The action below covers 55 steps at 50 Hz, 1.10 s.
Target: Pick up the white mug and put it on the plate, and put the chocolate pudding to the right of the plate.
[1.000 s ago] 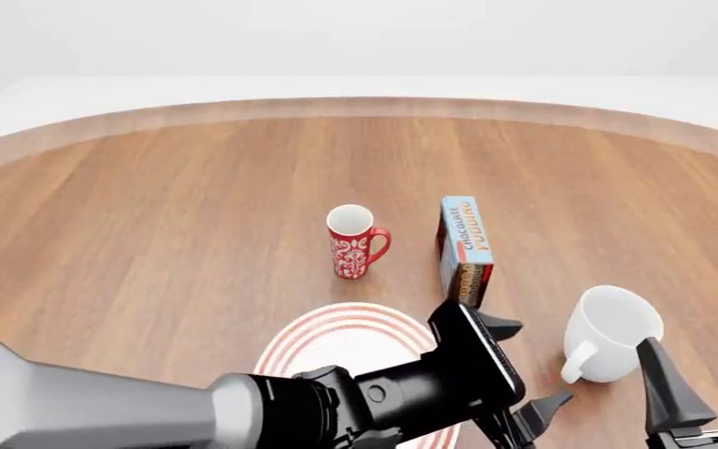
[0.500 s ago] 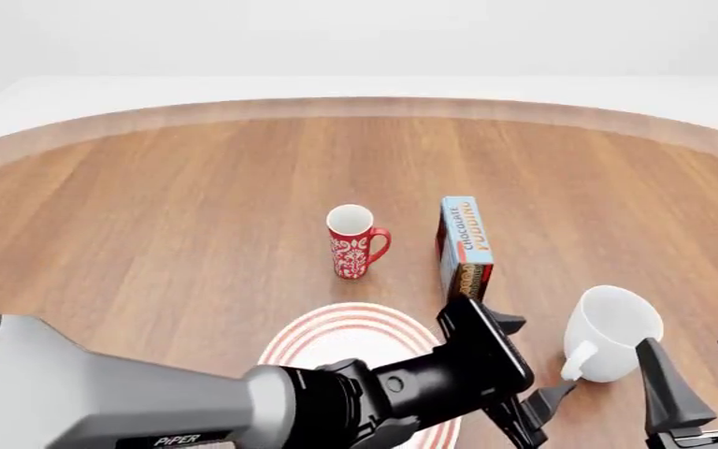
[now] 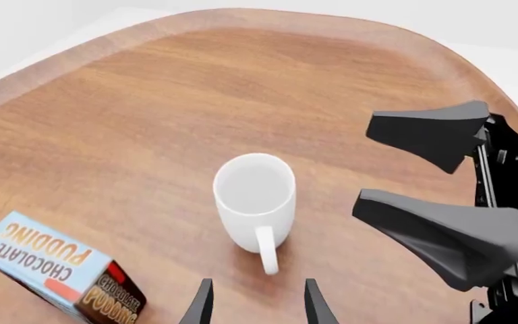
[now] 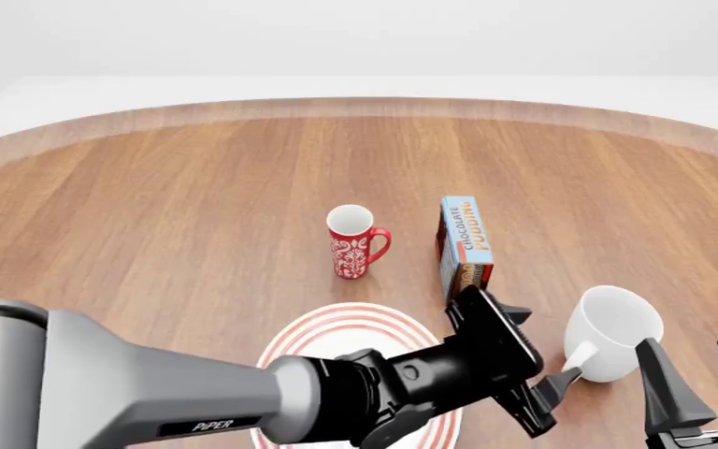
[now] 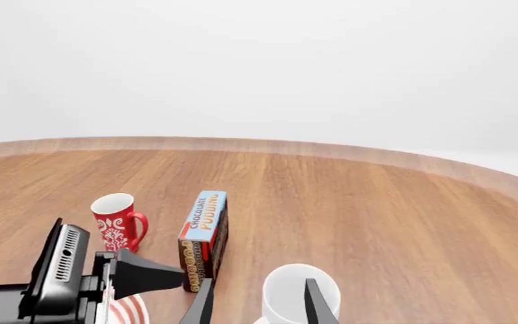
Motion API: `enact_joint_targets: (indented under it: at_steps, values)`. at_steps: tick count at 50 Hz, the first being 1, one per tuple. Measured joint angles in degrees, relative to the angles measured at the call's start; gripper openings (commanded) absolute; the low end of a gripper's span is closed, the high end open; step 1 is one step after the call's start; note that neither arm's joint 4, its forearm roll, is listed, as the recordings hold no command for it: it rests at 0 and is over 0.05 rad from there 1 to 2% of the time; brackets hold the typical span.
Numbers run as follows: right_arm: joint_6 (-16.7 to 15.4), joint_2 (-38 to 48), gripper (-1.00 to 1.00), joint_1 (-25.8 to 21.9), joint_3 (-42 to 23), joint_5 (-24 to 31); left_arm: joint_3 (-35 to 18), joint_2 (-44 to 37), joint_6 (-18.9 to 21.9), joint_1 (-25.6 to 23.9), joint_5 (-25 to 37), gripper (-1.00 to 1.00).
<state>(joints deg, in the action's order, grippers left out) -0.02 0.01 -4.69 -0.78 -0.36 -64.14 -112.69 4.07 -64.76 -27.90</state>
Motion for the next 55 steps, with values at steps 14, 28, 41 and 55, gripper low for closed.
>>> enact_joint_targets:
  at_steps: [14,28,41,55]
  values:
    - [0.29,0.00,1.00,0.01,0.04,0.10,-2.08,-1.53,-0.39,0.08,0.25,1.00]
    - [0.53,0.00,1.00,0.06,-0.01,0.23,-3.50,-3.08,-1.12,0.03,0.13,1.00]
    - [0.71,0.00,1.00,0.16,-0.03,0.32,-4.46,-4.46,-2.16,-0.09,-0.28,1.00]
    - [0.83,0.00,1.00,0.24,0.12,0.36,-5.61,-6.22,-3.02,-0.37,-0.58,1.00]
